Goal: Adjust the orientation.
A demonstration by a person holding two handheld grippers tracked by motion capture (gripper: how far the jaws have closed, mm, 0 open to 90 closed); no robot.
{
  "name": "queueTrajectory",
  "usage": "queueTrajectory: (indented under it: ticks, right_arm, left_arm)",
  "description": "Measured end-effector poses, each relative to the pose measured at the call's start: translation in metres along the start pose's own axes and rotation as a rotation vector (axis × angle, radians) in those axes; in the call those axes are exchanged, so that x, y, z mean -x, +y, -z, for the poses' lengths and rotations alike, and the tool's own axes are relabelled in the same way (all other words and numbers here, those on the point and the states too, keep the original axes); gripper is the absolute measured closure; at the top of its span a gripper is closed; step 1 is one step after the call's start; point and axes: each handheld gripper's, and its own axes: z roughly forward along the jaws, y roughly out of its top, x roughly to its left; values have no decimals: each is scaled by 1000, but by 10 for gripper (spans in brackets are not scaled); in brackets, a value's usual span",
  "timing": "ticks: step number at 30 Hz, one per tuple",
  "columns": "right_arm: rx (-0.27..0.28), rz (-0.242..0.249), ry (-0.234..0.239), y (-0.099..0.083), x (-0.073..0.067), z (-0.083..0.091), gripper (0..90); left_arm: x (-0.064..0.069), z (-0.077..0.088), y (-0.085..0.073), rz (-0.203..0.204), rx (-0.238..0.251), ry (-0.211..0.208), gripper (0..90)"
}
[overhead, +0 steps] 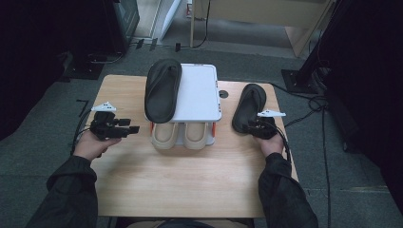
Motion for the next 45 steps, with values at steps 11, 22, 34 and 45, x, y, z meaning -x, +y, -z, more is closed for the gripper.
queueTrajectory:
  ticks: [11, 22, 34, 45]
  right_arm:
    - [-6, 49, 12, -9, -14, 12, 611]
    - [-3, -9, 20, -7, -12, 22, 616]
    - [55, -34, -6, 19, -11, -9, 603]
    - [45, -69, -45, 32, -4, -35, 586]
  left_arm:
    - [-6, -3, 2, 5, 0, -3, 400]
    - [-7, 0, 2, 10, 10, 0, 401]
    - [1, 5, -4, 11, 19, 1, 404]
    - [4, 13, -13, 14, 19, 14, 405]
